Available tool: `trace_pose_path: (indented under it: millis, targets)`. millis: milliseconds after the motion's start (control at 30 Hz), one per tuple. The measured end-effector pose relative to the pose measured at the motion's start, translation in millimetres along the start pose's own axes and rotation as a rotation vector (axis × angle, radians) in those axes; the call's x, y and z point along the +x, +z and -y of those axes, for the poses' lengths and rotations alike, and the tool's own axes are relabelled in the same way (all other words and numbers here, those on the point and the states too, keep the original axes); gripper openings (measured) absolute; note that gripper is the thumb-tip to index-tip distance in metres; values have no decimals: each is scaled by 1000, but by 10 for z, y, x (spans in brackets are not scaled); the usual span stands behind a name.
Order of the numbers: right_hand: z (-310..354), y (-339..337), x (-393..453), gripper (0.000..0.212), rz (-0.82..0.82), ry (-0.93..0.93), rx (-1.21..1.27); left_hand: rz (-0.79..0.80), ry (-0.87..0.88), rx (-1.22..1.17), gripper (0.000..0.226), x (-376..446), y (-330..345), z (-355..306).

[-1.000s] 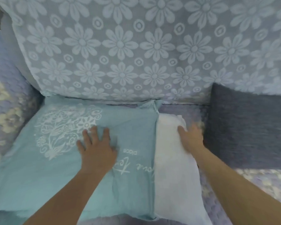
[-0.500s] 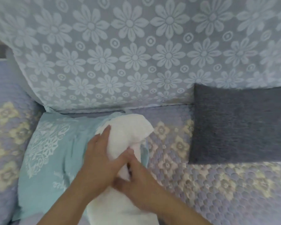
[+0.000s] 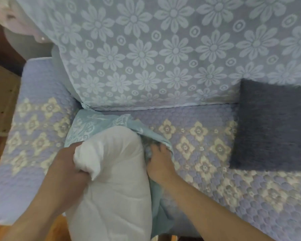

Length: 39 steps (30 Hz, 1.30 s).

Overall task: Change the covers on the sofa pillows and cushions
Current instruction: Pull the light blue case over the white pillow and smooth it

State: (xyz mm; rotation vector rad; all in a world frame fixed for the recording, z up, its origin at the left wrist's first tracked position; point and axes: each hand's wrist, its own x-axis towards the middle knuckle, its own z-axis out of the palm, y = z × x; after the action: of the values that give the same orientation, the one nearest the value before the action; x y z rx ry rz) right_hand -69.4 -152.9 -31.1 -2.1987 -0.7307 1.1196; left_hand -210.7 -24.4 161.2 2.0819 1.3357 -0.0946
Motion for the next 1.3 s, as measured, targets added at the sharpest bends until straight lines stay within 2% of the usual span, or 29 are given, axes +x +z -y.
trace_pose_path:
  millis: [133, 200, 367, 500, 633, 733, 800, 867, 1000, 1067, 1133, 1300]
  targets:
    - [217, 247, 441, 74, 7, 126, -151, -22, 14, 77, 48, -128, -203, 191]
    - [352, 339, 557, 77, -49, 190, -206, -44, 33, 114, 48, -166, -285, 312]
    - [526, 620, 719, 58, -194, 249, -471, -62, -8, 103, 46, -136, -469, 614]
    - [532, 765, 827, 50, -192, 225, -421, -95, 18, 44, 59, -150, -536, 641]
    - [342, 358, 496, 23, -255, 174, -382, -147, 2, -2, 63, -194, -634, 603]
    - [182, -46, 157, 18, -230, 182, -469, -179, 42, -5, 64, -295, -719, 373]
    - [224, -211, 57, 18, -226, 160, -409, -196, 67, 27, 62, -385, -766, 113]
    - [327, -364, -21, 19, -259, 132, -222, -236, 110, 87, 57, -484, -874, -176]
    - [436, -897, -401, 12, -402, 55, 106, -345, 77, 162, 56, -720, -1284, -664]
    - [516, -1155, -641, 11, -365, -16, 188, -400, 20, 171, 58, -859, -1459, -817]
    - [706, -1305, -898, 17, -234, -137, 181, -421, -14, 166, 58, -1040, -1537, -956]
    - [1121, -1069, -1351, 31, 126, -460, -197, -359, -81, 182, 54, -1395, -1574, -1073]
